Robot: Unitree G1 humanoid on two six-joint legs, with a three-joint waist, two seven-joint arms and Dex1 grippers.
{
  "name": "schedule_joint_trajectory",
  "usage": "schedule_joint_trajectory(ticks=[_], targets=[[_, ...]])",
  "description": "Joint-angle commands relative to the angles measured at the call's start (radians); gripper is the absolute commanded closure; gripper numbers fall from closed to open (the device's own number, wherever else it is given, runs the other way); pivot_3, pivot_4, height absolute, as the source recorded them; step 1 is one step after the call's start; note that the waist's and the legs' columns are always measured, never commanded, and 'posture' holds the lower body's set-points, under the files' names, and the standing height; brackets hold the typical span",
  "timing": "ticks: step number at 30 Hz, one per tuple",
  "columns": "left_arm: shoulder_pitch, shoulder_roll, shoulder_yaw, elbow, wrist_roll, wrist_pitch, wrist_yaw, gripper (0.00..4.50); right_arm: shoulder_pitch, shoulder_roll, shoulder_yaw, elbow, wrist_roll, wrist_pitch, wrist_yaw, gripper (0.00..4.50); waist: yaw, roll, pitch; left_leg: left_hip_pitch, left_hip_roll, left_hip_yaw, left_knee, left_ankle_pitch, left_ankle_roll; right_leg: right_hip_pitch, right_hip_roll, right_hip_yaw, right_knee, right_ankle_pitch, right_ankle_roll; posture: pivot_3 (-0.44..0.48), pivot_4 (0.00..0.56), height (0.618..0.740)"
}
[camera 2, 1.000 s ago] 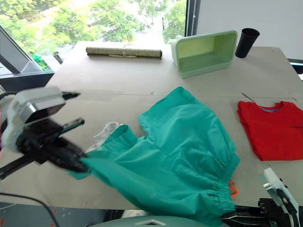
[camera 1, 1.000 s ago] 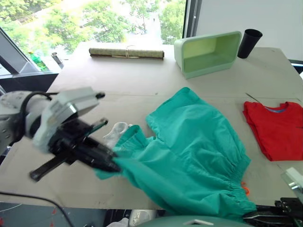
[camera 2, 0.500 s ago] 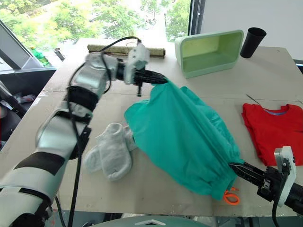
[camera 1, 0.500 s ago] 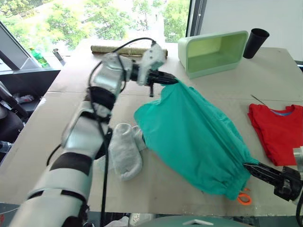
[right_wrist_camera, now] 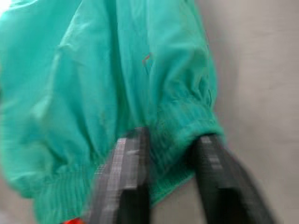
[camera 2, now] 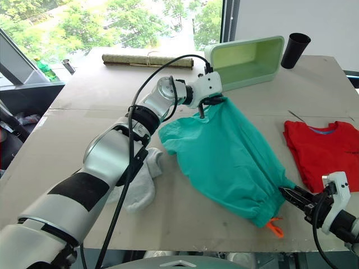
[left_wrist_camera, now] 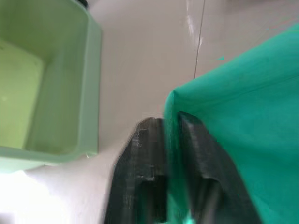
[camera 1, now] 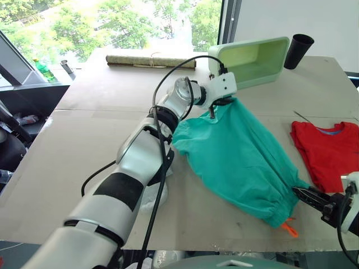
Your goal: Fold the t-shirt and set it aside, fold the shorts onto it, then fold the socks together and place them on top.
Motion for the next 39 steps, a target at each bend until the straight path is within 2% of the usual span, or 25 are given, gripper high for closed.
schedule_joint_trajectory(ticks=[1,4,5,9,14,18,22,24,26,29,31,32,35,39], targets=[[0.007,-0.011,0.010,-0.004,0.050,-0.015,0.116,2.04,-0.018,0.002,-0.034,0.008,-0.012,-0.026,-0.017,1.57,-0.002,0.000,0.000,0.000,0.000,0.000,0.000,0.000,0.000,0.000,0.000,0.000,0.000,0.000,0.000,0.000,0.150,0.740],[0.010,-0.011,0.037,-0.006,0.061,-0.027,0.166,0.52,-0.002,-0.009,-0.066,0.009,-0.005,-0.025,0.010,0.06,-0.001,0.000,0.000,0.000,0.000,0.000,0.000,0.000,0.000,0.000,0.000,0.000,0.000,0.000,0.000,0.000,0.150,0.740],[0.012,-0.007,0.052,-0.008,0.053,-0.035,0.166,0.02,0.006,-0.018,-0.088,0.014,0.006,-0.019,0.024,0.00,-0.002,0.000,0.000,0.000,0.000,0.000,0.000,0.000,0.000,0.000,-0.001,0.000,0.000,0.000,0.000,0.000,0.150,0.740],[0.030,0.030,0.072,-0.019,0.058,-0.088,0.116,0.02,0.007,-0.055,-0.162,0.056,0.018,-0.002,0.039,0.00,-0.006,0.000,0.000,0.000,0.000,0.000,0.000,0.000,0.000,0.000,-0.001,0.000,0.000,0.000,0.000,0.000,0.150,0.740],[0.066,0.107,0.106,-0.045,0.029,-0.160,0.007,0.02,-0.016,-0.094,-0.190,0.111,0.004,0.007,0.057,0.00,-0.008,0.000,0.000,0.001,0.000,0.000,0.000,0.000,0.000,0.000,-0.001,0.000,0.001,0.000,0.000,0.000,0.150,0.740],[0.082,0.162,0.199,-0.097,-0.078,-0.184,-0.187,0.02,-0.072,-0.108,-0.109,0.113,0.022,0.067,0.048,0.00,-0.009,0.000,0.000,0.001,0.000,0.000,-0.001,0.000,-0.001,0.000,-0.001,0.000,0.001,0.000,0.000,0.000,0.150,0.740],[0.128,0.211,0.278,-0.197,-0.191,-0.093,-0.383,0.02,-0.170,-0.096,-0.016,0.165,0.029,0.118,0.038,0.00,-0.007,0.001,0.000,0.002,0.000,0.000,0.000,0.000,0.000,0.000,-0.003,-0.001,0.001,0.000,0.000,0.000,0.150,0.740],[0.194,0.249,0.281,-0.322,-0.247,-0.010,-0.530,0.02,-0.212,-0.092,0.003,0.191,0.067,0.163,0.044,0.00,-0.010,0.002,-0.001,0.002,0.000,0.000,0.001,0.000,0.000,0.001,-0.003,-0.001,0.001,0.000,0.000,0.000,0.150,0.740],[0.288,0.308,0.277,-0.514,-0.311,0.106,-0.655,0.02,-0.225,-0.127,0.061,0.202,0.029,0.167,0.085,0.00,-0.012,0.002,-0.001,0.003,0.000,0.000,0.000,0.000,-0.001,0.001,-0.003,-0.001,0.001,0.000,0.000,0.000,0.150,0.740],[0.413,0.403,0.273,-0.770,-0.354,0.248,-0.716,0.00,-0.267,-0.184,0.171,0.239,-0.091,0.097,0.138,1.25,-0.021,0.002,0.000,0.003,0.000,0.000,0.000,0.001,-0.001,0.001,-0.003,-0.001,0.005,0.000,-0.001,0.000,0.150,0.740],[0.477,0.457,0.276,-0.896,-0.367,0.319,-0.718,0.00,-0.306,-0.224,0.241,0.273,-0.170,0.034,0.182,2.32,-0.030,0.002,0.000,0.003,0.000,0.000,0.001,0.001,-0.002,0.001,-0.003,0.000,0.006,0.000,-0.001,0.000,0.150,0.740],[0.502,0.479,0.284,-0.951,-0.379,0.363,-0.711,0.00,-0.340,-0.245,0.280,0.299,-0.216,-0.004,0.205,3.01,-0.028,0.002,0.000,0.004,0.000,0.000,0.002,0.001,-0.002,0.002,-0.003,0.000,0.006,0.000,-0.001,0.000,0.150,0.740],[0.581,0.547,0.309,-1.111,-0.422,0.472,-0.700,0.00,-0.521,-0.299,0.433,0.423,-0.383,-0.136,0.273,4.33,-0.035,0.002,0.000,0.005,0.000,0.000,0.003,0.001,-0.002,0.002,-0.003,0.000,0.007,0.000,0.000,0.000,0.150,0.740],[0.658,0.604,0.326,-1.303,-0.489,0.607,-0.678,0.00,-0.877,-0.274,0.658,0.689,-0.626,-0.339,0.358,4.43,-0.037,0.004,0.002,0.005,0.000,0.000,0.007,0.001,-0.002,0.002,-0.003,0.001,0.008,0.000,0.000,0.000,0.150,0.740]])
